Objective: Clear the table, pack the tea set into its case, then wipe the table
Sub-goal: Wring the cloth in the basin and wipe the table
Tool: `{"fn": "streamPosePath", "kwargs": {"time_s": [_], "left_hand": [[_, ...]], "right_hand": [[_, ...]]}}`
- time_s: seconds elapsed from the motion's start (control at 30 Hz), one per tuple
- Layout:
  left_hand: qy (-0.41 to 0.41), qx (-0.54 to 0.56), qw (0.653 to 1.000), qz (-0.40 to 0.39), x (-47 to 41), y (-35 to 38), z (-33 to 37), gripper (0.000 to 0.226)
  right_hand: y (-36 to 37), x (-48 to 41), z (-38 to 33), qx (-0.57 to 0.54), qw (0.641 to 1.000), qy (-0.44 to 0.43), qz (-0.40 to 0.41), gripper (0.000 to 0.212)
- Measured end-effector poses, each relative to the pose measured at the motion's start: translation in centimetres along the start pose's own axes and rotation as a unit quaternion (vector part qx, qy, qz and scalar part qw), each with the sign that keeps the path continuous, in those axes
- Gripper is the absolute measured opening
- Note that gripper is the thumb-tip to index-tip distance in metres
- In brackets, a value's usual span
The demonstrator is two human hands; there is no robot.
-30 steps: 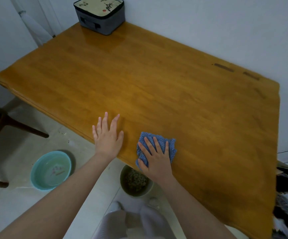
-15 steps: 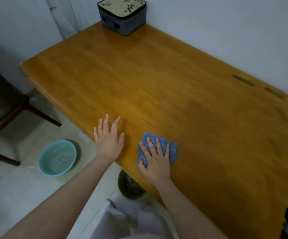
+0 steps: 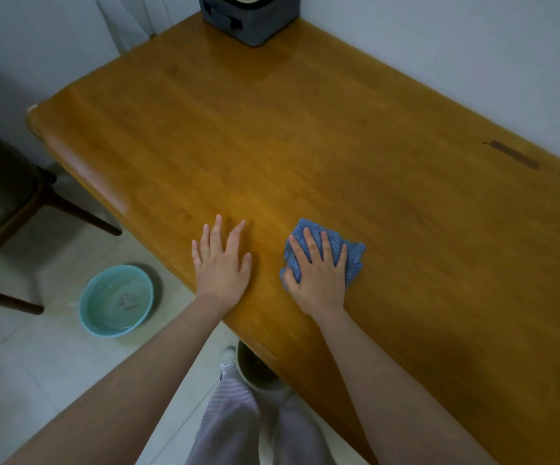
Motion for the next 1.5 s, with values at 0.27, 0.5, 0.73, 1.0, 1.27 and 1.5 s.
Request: {"fn": "streamPosePath", "kwargs": {"time_s": [0.27, 0.5, 0.73, 1.0, 1.27, 1.5], "left_hand": [[0.037, -0.015, 0.999, -0.002, -4.7, -0.5, -2.2, 0.056], [0.046, 0.000, 0.999, -0.006, -7.8, -0.5, -3.1, 0.059], [0.069, 0.001, 0.998, -0.012, -7.4, 0.4, -1.8, 0.061], [0.039, 0.027, 0.999, -0.020, -3.7, 1.5, 0.1, 0.059], [0.010, 0.043, 0.999, 0.008, 1.4, 2.8, 2.9, 0.059], [-0.018, 0.037, 0.999, 0.030, 6.7, 4.6, 4.8, 0.058]], "right_hand": [[-0.3, -8.5, -0.5, 0.009, 0.999, 0.048, -0.005, 0.068], [-0.3, -14.8, -0.8, 0.004, 0.996, 0.086, 0.006, 0.067], [-0.5, -14.3, -0.9, 0.011, 0.997, 0.074, -0.011, 0.077], [-0.2, -8.4, -1.2, 0.011, 1.000, 0.010, -0.027, 0.073], [0.1, 1.1, -0.9, -0.003, 0.998, -0.059, 0.013, 0.071], [-0.1, 10.0, 1.6, -0.016, 0.993, -0.118, 0.013, 0.066]]}}
Point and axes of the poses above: each hand's wrist, its own x-axis away from the middle knuckle, its own y-axis out of the palm, z = x × y, the point moved 2 cm from there along -x, towards the middle knuckle, and after that the axes turned 3 degrees about -y, right-handed, at the moved point
